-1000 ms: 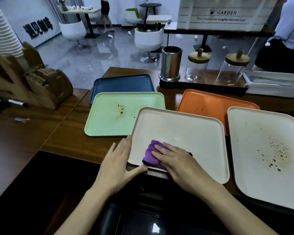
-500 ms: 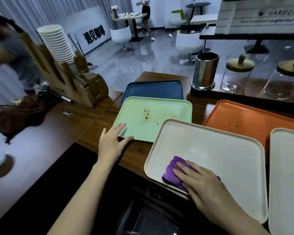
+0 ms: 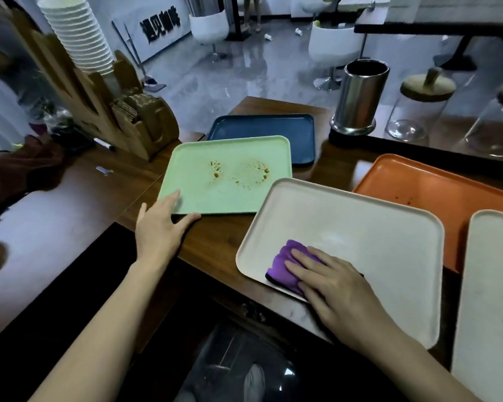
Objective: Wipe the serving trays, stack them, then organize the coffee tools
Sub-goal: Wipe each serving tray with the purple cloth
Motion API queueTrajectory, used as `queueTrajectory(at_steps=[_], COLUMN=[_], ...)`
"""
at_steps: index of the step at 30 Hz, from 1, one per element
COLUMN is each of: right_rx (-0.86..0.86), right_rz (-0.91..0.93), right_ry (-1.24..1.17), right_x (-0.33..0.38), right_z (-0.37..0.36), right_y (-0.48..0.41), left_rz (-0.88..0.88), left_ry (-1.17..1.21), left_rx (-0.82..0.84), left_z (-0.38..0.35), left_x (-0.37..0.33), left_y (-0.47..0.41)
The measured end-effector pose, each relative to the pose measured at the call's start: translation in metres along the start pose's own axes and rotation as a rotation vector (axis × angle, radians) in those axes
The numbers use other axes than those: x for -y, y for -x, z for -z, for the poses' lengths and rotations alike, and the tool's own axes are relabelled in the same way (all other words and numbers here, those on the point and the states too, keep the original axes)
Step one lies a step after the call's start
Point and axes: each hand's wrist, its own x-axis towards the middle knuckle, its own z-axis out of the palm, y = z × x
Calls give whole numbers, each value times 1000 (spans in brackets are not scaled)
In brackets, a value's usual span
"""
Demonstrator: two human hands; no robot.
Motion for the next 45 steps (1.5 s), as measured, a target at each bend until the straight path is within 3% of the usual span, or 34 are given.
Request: queueTrajectory(at_steps=[12, 17, 20, 24, 28, 34, 38, 45], right_rx=[6, 3, -105, -252, -240, -41, 136, 124], right_rz=[-130, -146, -177, -269, -174, -42, 54, 339], right_ry=[-27, -34, -107, -248, -259, -191, -54, 129], right_x=[6, 22, 27, 29, 30, 49, 61, 56], right_z=[20, 28, 31, 40, 24, -43, -76, -91], right_y=[8, 17, 1, -55, -151, -266, -281, -277], left_rz=[-128, -199, -177, -82, -111, -145, -185, -188], left_ry=[-101, -16, 116, 120, 99, 64, 40, 47], left_rx=[-4, 69, 105, 241, 253, 323, 350, 333], left_z=[-3, -8, -2, 0, 1, -5, 1, 0], left_x=[17, 30, 34, 44, 38, 47, 51, 55], left_y=[-30, -39, -50, -77, -82, -83, -79, -77])
